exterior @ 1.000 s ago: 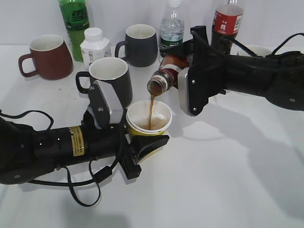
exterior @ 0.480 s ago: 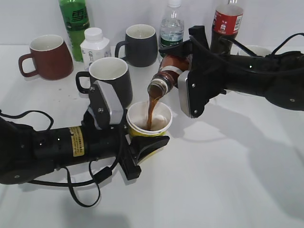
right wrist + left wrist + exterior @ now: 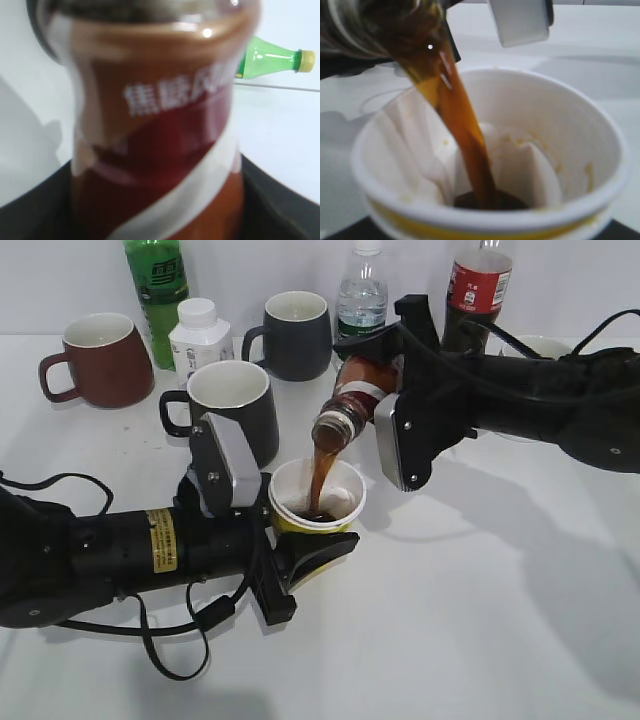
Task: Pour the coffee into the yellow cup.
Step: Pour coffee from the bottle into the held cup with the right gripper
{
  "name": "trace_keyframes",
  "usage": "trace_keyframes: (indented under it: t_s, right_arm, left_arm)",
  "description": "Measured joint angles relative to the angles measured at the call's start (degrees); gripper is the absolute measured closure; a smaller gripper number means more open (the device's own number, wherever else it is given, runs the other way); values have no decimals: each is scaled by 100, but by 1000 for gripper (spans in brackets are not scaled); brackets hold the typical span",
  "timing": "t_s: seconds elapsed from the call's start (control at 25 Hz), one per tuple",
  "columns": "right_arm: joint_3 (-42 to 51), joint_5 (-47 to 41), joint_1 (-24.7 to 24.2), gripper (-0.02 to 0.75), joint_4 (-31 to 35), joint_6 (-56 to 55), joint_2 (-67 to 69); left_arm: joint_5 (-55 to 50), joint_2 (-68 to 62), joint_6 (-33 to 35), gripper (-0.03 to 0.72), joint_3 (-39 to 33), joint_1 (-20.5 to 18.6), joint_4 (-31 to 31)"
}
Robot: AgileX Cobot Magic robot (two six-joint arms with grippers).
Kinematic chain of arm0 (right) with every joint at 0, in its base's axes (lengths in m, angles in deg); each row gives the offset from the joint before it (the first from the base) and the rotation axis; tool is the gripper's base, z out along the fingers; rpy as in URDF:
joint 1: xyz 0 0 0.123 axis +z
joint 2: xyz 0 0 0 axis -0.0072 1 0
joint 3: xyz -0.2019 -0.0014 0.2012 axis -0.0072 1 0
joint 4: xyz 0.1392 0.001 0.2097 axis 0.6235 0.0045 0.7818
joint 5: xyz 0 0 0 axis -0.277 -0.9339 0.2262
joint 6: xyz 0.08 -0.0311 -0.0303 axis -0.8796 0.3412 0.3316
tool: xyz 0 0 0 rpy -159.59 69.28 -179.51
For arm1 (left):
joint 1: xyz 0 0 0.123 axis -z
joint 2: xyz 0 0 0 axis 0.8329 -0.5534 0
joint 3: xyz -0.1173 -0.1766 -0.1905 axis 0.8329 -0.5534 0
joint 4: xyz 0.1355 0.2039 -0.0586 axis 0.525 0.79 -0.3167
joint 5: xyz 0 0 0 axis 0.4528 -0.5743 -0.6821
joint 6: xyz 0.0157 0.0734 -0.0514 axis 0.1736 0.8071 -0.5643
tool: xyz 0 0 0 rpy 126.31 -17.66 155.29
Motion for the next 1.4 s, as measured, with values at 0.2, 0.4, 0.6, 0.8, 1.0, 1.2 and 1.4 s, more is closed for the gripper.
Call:
trace_keyframes:
  t_s: [0.2,0.4,0.6,0.8,1.0,1.2,1.4]
  right_arm:
    - [0,36,0,237,5,154,0]
    - [0,103,0,237,14,259,-4]
    - [0,124,0,237,21,282,-4]
    - [0,182,0,237,35,374,-4]
    - [0,188,0,237,35,443,-4]
    - [0,188,0,237,35,445,-4]
    - [-4,196,0,237,35,450,-11]
  left_arm:
    - [0,0,0,296,0,0,8]
    - [0,0,0,296,0,0,13]
    - [0,0,0,296,0,0,13]
    - [-5,0,0,297,0,0,13]
    - [-9,0,0,297,0,0,13]
    - [-9,0,0,297,0,0,13]
    - [-12,0,0,297,0,0,13]
